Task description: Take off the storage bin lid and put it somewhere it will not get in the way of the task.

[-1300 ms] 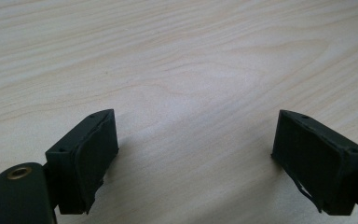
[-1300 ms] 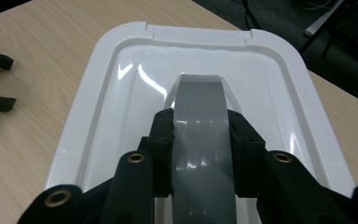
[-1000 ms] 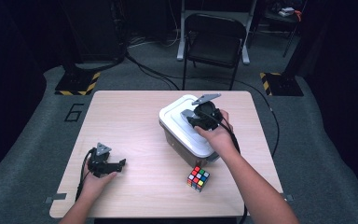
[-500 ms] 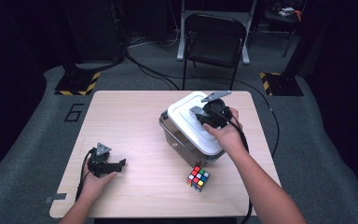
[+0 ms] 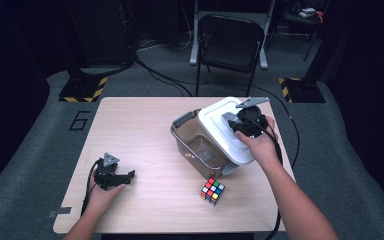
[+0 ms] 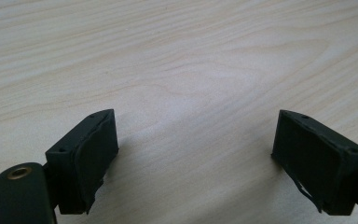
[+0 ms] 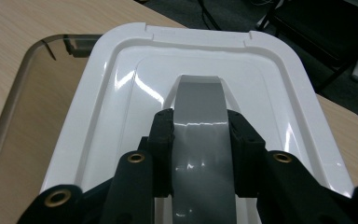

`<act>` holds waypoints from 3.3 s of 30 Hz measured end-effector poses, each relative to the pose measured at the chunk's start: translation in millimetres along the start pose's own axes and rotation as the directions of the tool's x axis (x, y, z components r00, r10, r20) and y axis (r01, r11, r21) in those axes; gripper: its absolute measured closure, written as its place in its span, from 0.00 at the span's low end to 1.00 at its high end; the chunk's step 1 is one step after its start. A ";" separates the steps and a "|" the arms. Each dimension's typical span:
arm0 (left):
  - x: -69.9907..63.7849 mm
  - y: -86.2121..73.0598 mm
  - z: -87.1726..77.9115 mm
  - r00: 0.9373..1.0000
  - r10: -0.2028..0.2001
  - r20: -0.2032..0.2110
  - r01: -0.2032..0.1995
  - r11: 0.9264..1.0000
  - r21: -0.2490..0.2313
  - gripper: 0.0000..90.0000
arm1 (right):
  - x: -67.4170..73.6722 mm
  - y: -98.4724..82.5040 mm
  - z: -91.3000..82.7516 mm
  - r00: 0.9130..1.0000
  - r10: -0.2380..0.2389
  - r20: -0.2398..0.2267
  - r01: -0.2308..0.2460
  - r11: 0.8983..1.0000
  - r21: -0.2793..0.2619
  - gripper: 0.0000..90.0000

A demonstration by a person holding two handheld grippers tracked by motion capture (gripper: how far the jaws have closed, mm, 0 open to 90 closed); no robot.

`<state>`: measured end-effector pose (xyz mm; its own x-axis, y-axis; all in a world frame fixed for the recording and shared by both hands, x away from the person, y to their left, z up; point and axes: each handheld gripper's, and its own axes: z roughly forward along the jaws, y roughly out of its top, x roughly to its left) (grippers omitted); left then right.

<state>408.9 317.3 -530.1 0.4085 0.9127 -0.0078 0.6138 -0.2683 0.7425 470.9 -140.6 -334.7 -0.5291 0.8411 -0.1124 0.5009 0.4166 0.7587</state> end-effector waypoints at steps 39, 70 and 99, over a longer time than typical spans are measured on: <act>-0.5 -0.2 -0.1 1.000 -0.004 -0.003 0.004 1.000 0.000 0.15 | -69.8 -57.5 -17.3 0.978 0.129 0.167 -0.134 0.991 0.024 0.74; -0.4 -0.2 -0.2 1.000 -0.003 -0.003 0.003 1.000 0.001 0.15 | -68.6 -101.8 4.0 0.969 0.165 0.186 -0.179 0.982 0.063 0.74; -0.4 -0.1 -0.2 1.000 -0.004 -0.001 0.004 1.000 0.002 0.15 | -50.8 -150.6 40.5 0.962 0.207 0.178 -0.228 0.968 0.109 0.74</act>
<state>408.5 317.0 -530.1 0.4053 0.9141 -0.0098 0.6164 -0.2654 0.7413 450.1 -232.1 -469.2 -0.2837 0.9567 -0.0657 0.6797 0.2489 0.6900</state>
